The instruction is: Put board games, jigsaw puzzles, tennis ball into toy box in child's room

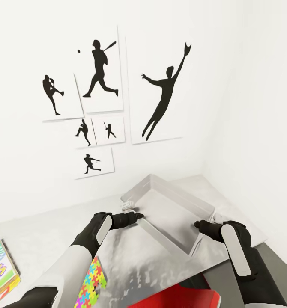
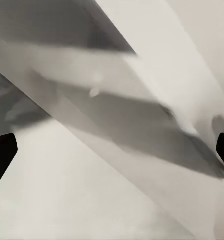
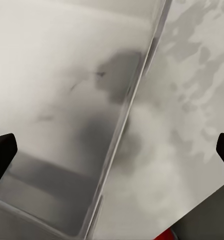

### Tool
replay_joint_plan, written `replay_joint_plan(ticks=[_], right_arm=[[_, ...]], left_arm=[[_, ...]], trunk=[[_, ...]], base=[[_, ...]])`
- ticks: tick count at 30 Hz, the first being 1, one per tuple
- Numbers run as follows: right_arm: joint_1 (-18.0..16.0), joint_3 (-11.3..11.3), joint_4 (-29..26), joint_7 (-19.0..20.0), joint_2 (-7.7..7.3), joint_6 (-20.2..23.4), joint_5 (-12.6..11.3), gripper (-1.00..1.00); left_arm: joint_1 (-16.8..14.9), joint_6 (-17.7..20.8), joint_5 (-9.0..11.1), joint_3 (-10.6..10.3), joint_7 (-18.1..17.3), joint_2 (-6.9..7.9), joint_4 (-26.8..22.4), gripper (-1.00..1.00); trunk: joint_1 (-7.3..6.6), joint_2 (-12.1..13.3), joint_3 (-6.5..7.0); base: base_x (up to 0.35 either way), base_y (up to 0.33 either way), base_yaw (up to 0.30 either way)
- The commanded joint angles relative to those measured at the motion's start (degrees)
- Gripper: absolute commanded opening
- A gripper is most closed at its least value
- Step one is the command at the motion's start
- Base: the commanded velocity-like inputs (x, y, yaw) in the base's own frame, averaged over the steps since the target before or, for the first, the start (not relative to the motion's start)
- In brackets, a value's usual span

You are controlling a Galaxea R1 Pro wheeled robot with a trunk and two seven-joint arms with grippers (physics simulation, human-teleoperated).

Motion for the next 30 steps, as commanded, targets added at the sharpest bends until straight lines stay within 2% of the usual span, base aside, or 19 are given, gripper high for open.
replay_joint_plan(ticks=[1, 30], right_arm=[[-0.06, 0.01, -0.07, -0.56, -0.02, 0.15, -0.59, 1.0], [-0.06, 0.01, 0.1, -0.56, -0.02, 0.15, -0.66, 1.0]], left_arm=[[-0.04, 0.41, -0.21, 0.38, -0.08, -0.07, -0.03, 1.0], [-0.04, 0.44, -0.21, 0.31, -0.08, -0.07, -0.04, 1.0]], trunk=[[0.04, -0.12, -0.15], [0.04, -0.12, -0.21]], base=[[0.0, 0.0, 0.0], [0.0, 0.0, 0.0]])
